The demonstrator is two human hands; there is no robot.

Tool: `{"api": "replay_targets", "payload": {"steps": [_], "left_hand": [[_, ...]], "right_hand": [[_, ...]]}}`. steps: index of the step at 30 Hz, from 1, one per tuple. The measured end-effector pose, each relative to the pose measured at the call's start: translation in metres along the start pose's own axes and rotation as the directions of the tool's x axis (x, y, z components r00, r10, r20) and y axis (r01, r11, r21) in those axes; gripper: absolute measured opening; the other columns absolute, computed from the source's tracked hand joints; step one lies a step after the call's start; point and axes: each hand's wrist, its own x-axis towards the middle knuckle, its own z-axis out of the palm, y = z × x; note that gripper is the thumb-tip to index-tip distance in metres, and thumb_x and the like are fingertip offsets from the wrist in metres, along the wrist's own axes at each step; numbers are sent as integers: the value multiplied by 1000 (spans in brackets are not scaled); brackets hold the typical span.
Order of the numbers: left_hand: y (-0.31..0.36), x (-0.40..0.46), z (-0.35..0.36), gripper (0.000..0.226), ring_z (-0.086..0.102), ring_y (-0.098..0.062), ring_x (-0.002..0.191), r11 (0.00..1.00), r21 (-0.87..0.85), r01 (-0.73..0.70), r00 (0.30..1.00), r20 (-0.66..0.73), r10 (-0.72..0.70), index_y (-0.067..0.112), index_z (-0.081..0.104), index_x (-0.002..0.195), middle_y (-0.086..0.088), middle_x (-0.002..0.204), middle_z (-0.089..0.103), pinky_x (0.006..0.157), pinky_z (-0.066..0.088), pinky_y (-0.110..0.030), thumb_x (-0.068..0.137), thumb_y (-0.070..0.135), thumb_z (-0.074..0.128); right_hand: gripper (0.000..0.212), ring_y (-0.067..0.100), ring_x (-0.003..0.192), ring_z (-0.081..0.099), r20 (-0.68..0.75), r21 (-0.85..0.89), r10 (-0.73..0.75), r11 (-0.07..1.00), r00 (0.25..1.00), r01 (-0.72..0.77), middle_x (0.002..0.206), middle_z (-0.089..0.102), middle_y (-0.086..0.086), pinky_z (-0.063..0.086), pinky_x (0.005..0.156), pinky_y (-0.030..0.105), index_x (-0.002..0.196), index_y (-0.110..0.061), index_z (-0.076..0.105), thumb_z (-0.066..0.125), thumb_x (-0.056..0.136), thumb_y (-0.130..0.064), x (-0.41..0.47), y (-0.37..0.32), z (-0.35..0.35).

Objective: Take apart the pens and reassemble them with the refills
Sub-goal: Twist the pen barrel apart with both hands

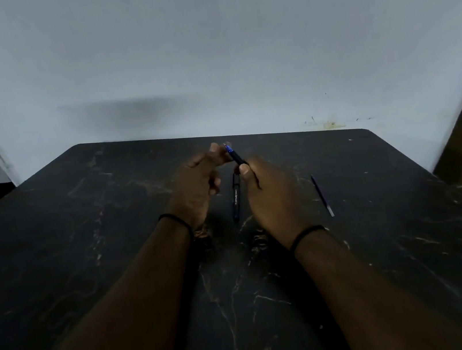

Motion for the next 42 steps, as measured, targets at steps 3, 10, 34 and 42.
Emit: {"api": "replay_targets", "payload": {"steps": [3,10,34,42], "left_hand": [[-1,-1,0,30,46,-12,72,978,-177,108,955,290,-53,15,64,124,-7,131,66,63,31,-26,101,26,47],[4,1,-8,37,53,-2,59,924,-335,182,876,482,2,11,67,121,-9,132,64,69,53,-21,94,26,46],[8,-4,1,23,40,-12,65,989,-144,26,999,46,-20,21,74,84,6,81,70,58,29,-25,97,18,55],[7,-6,3,15,34,-14,62,989,-136,61,998,-5,-62,14,71,90,-1,72,57,56,28,-26,96,16,57]], "right_hand": [[36,15,69,57,110,273,105,953,988,-131,72,60,-1,46,68,37,83,-13,63,42,106,-32,2,-4,7],[31,2,39,22,706,666,33,306,707,-680,53,33,-9,19,36,11,86,-20,55,43,105,-42,6,-2,-7],[20,0,64,56,67,446,120,884,990,-137,68,64,-15,48,64,29,79,-31,65,56,95,-40,6,6,20],[32,7,65,67,162,426,147,882,976,-203,69,72,-8,51,63,30,84,-28,68,50,93,-53,3,5,18]]}}
